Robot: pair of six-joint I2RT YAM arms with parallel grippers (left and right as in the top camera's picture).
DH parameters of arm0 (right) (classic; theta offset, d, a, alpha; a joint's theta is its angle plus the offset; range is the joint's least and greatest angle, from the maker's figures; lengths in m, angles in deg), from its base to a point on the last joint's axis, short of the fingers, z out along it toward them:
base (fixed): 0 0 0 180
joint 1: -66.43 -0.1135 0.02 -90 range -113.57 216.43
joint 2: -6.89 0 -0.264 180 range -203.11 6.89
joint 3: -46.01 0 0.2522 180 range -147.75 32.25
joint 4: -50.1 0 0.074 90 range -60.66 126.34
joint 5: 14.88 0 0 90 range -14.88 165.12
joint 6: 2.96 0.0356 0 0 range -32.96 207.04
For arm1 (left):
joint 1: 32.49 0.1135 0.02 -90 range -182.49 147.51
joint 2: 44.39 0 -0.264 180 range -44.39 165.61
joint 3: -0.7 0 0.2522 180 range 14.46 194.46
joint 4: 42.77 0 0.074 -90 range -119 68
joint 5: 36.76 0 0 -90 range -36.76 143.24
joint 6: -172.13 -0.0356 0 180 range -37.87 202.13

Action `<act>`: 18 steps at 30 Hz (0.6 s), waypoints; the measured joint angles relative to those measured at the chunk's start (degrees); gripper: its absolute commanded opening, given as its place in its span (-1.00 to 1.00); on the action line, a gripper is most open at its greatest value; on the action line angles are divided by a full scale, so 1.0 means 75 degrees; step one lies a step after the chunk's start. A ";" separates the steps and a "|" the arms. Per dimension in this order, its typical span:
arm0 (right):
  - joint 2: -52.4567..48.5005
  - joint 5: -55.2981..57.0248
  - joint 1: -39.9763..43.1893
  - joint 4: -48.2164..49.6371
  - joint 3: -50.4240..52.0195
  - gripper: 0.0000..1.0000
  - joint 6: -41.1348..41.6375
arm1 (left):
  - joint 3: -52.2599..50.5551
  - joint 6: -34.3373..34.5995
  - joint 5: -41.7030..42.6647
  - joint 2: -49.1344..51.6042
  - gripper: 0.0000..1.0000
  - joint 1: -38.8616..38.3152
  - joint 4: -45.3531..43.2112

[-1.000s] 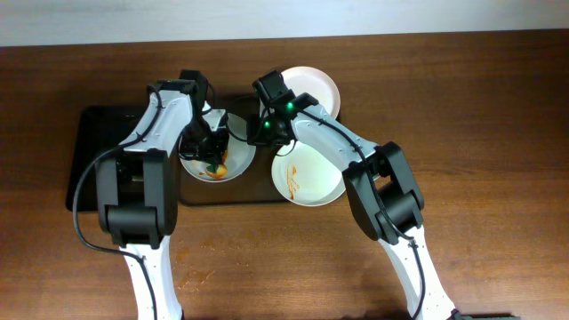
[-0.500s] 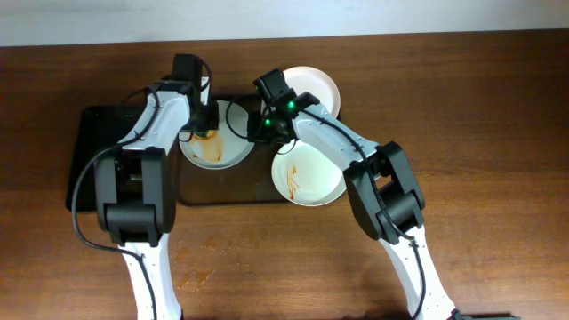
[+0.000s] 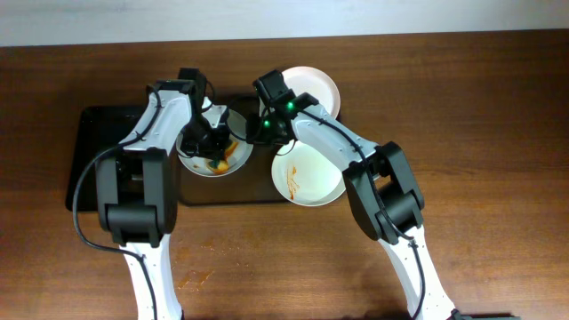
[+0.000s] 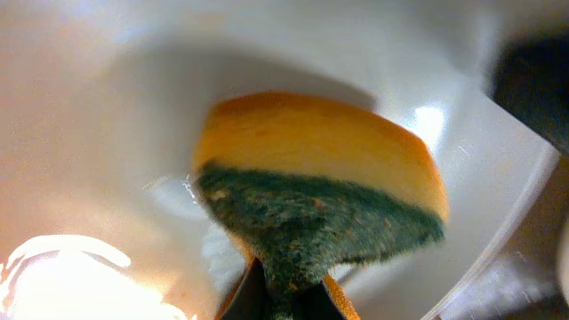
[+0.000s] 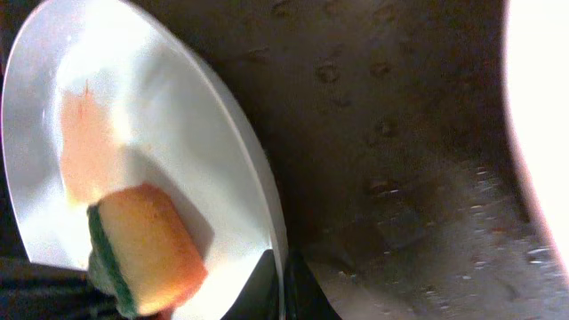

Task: Clean dirty plates on tray and stack at the side
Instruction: 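Scrub the left plate with the sponge while the right gripper holds it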

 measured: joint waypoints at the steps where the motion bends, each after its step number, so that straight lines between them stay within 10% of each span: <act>1: 0.0000 0.0026 -0.0017 0.0000 0.0000 -0.91 -0.0006 | 0.0006 0.0475 -0.0527 -0.0035 -0.99 -0.0058 0.0003; 8: 0.0000 0.0017 -0.0017 0.0000 0.0000 -0.91 -0.0003 | -0.0032 0.2952 -0.3424 -0.0073 -0.99 -0.0070 -0.0895; 18: 0.0000 0.0029 0.0006 0.0003 0.0000 -0.92 0.0137 | -0.0090 0.2451 -0.3223 0.0015 -0.99 -0.0353 -0.2876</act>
